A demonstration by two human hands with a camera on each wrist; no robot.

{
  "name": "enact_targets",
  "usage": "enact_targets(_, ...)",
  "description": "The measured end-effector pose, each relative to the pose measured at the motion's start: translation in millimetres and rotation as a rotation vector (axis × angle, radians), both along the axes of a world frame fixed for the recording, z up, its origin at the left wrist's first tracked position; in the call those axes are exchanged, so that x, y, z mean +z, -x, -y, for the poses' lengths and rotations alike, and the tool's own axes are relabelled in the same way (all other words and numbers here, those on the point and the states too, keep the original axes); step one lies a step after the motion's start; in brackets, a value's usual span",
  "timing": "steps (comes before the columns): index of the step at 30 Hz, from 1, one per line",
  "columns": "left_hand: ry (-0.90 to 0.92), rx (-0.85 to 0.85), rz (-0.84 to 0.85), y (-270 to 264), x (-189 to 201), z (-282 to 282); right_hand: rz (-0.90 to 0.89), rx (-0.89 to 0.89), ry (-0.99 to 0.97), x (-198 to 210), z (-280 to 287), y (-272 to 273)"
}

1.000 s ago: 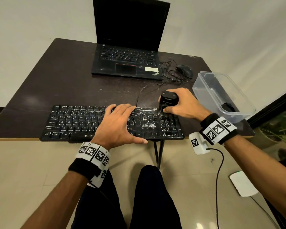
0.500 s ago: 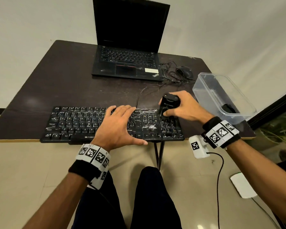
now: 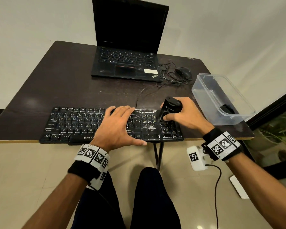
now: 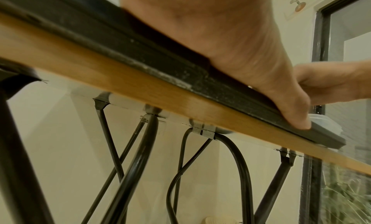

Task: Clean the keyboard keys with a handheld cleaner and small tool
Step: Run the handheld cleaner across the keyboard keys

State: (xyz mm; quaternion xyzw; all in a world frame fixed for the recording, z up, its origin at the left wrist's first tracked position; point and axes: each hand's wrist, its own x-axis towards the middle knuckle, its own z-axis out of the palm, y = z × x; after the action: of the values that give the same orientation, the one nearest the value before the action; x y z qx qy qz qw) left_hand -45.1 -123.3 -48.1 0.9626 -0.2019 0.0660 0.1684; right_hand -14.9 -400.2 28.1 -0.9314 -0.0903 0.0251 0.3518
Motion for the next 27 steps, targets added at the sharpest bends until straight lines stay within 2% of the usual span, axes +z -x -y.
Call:
enact_targets(5, 0.009, 0.0, 0.006, 0, 0, 0, 0.068, -0.095, 0.019, -1, 2, 9)
enact_targets(9, 0.011, 0.002, 0.005, 0, 1, 0, 0.055, -0.021, 0.013, -5, -2, 19)
enact_targets(13, 0.007, 0.004, 0.002, 1, 0, 1, 0.114, -0.196, -0.02, -7, 11, 21)
enact_targets(17, 0.009, 0.003, 0.003, 1, 1, 1, 0.078, -0.063, -0.051, -10, -7, 39)
enact_targets(21, 0.023, -0.004, 0.015, 2, 1, 1, 0.143, -0.217, -0.004, -8, 7, 27)
enact_targets(23, 0.021, -0.003, 0.008, 2, 2, 1, 0.173, -0.168, 0.059, -7, 1, 30)
enact_targets(25, 0.017, -0.004, 0.008, 1, 2, 1, 0.126, -0.025, 0.067, -5, -13, 37)
enact_targets(27, 0.011, -0.007, 0.006, 2, 2, 1, 0.083, 0.004, 0.067, -3, -13, 35)
